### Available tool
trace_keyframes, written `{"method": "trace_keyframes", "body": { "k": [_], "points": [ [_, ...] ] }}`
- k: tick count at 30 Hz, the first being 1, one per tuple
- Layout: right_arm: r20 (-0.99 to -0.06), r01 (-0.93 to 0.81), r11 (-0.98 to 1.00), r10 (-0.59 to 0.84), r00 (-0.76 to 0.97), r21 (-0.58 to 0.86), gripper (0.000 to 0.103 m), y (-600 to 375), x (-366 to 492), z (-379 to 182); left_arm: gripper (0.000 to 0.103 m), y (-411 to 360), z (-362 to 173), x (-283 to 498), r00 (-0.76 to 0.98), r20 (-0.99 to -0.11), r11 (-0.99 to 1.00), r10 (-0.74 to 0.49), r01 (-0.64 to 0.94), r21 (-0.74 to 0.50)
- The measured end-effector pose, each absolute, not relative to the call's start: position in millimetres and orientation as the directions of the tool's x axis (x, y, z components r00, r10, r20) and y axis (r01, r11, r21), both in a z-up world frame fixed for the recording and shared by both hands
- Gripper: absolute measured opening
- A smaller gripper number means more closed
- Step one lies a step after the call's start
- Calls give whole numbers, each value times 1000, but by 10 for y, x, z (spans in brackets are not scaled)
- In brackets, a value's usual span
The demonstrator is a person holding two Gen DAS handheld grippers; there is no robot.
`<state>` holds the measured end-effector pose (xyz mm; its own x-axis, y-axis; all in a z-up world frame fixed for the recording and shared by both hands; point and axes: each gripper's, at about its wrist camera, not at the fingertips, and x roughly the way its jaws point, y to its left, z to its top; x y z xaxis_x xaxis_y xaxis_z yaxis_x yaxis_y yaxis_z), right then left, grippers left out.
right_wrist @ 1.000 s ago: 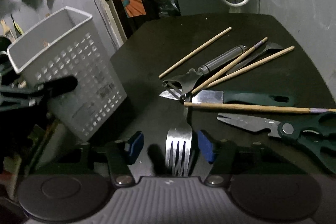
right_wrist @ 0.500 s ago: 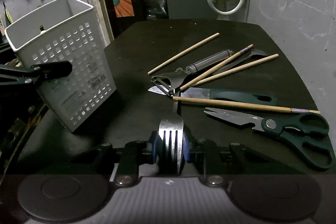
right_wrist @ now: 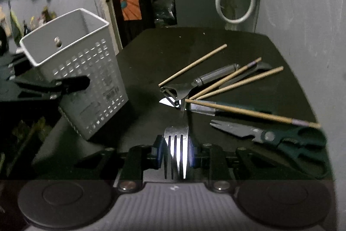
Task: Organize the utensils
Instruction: 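Lift the fork and carry it over the caddy with the right gripper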
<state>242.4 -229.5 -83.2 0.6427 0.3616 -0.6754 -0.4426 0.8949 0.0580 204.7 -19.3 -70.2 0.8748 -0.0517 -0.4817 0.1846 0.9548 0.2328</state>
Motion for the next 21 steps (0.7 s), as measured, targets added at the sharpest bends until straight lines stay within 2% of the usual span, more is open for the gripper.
{"method": "trace_keyframes", "body": {
  "k": [21],
  "points": [
    [-622,-445,891,399,674,89,22,-2326,2409,-441,83,-199,-695,2039,875,-481,956,-52,183,231]
  ]
}}
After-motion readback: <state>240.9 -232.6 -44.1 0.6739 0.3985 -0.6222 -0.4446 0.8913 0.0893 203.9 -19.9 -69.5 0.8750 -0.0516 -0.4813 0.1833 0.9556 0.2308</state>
